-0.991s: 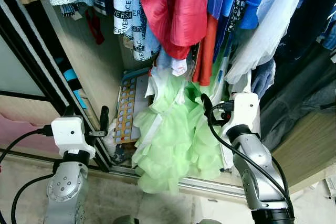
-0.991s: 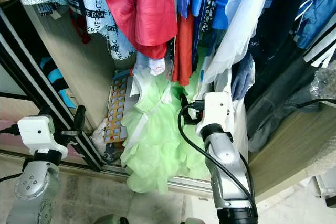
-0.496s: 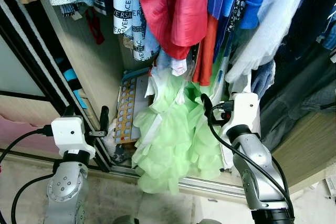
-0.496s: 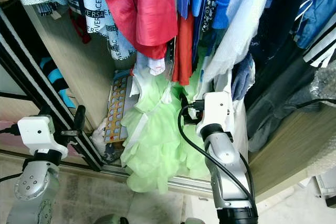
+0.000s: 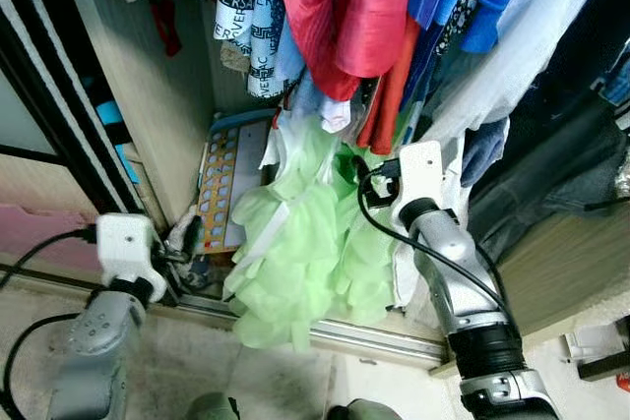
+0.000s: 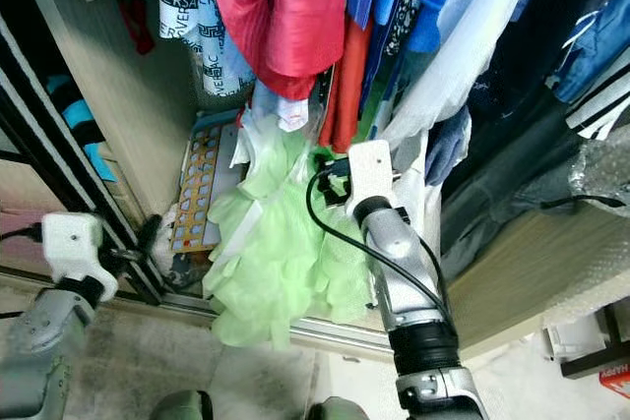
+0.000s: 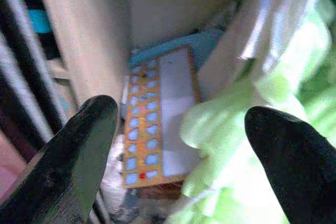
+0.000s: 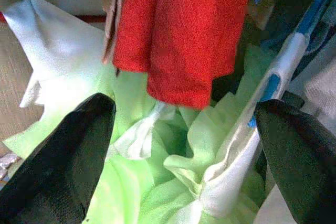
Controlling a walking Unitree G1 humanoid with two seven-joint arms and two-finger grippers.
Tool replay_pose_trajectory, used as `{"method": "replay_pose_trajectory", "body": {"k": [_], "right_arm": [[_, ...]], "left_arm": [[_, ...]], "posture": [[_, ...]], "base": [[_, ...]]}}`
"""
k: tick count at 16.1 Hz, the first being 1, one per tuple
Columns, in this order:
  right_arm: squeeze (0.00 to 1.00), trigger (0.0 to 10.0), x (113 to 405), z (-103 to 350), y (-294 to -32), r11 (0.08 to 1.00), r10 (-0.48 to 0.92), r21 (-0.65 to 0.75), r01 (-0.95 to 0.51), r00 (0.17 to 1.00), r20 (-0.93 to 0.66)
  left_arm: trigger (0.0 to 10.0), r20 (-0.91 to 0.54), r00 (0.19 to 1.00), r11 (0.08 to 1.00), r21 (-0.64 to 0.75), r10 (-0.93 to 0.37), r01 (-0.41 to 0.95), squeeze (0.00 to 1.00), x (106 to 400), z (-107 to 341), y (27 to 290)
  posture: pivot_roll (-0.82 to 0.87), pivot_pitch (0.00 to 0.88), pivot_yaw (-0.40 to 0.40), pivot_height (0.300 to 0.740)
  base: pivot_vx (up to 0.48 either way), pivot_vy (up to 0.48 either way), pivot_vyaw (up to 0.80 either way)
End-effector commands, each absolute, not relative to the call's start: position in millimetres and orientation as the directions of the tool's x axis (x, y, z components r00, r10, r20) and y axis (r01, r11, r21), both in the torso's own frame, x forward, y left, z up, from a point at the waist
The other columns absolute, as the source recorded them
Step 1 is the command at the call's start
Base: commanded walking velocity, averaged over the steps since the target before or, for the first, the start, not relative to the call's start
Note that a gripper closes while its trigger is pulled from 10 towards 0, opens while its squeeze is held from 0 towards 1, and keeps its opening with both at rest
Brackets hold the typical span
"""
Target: Clean up the room
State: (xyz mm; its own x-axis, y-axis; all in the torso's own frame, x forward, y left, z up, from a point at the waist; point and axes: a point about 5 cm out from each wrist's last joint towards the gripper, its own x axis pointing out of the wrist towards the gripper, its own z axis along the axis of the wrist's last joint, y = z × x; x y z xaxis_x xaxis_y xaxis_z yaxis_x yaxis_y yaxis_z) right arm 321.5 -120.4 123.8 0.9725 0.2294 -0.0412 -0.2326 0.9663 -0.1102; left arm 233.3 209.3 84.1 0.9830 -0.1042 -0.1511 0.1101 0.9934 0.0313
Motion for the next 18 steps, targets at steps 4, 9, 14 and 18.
{"method": "replay_pose_trajectory", "body": {"k": [4,9,14,18], "right_arm": [[0.0,10.0,305.6,115.2,-146.6,0.981,0.18,-0.081,-0.178,0.984,0.017],[0.0,10.0,297.2,110.5,-146.6,0.987,0.147,-0.073,-0.144,0.989,0.034],[0.0,10.0,300.4,111.6,-136.7,0.986,0.162,-0.055,-0.159,0.985,0.052],[0.0,10.0,300.6,116.0,-148.3,0.994,0.083,-0.073,-0.076,0.992,0.095]], "left_arm": [[10.0,-0.146,0.989,0.999,0.023,-0.036,0.04,0.0,211.9,71.6,201.8],[10.0,-0.099,0.993,0.998,0.043,0.058,-0.054,0.0,227.3,77.5,203.9],[10.0,-0.054,0.999,0.997,0.071,-0.002,0.006,0.0,235.3,82.7,195.8],[10.0,-0.041,0.997,0.994,0.075,-0.072,0.075,0.0,255.7,86.8,194.4]], "posture": [[-0.05,0.063,-0.008,0.74],[-0.07,0.074,0.05,0.74],[-0.09,0.065,0.058,0.74],[-0.15,0.09,0.168,0.74]], "base": [[0.0,0.0,0.0],[0.0,0.0,0.0],[0.0,0.0,0.0],[0.0,0.0,0.0]]}}
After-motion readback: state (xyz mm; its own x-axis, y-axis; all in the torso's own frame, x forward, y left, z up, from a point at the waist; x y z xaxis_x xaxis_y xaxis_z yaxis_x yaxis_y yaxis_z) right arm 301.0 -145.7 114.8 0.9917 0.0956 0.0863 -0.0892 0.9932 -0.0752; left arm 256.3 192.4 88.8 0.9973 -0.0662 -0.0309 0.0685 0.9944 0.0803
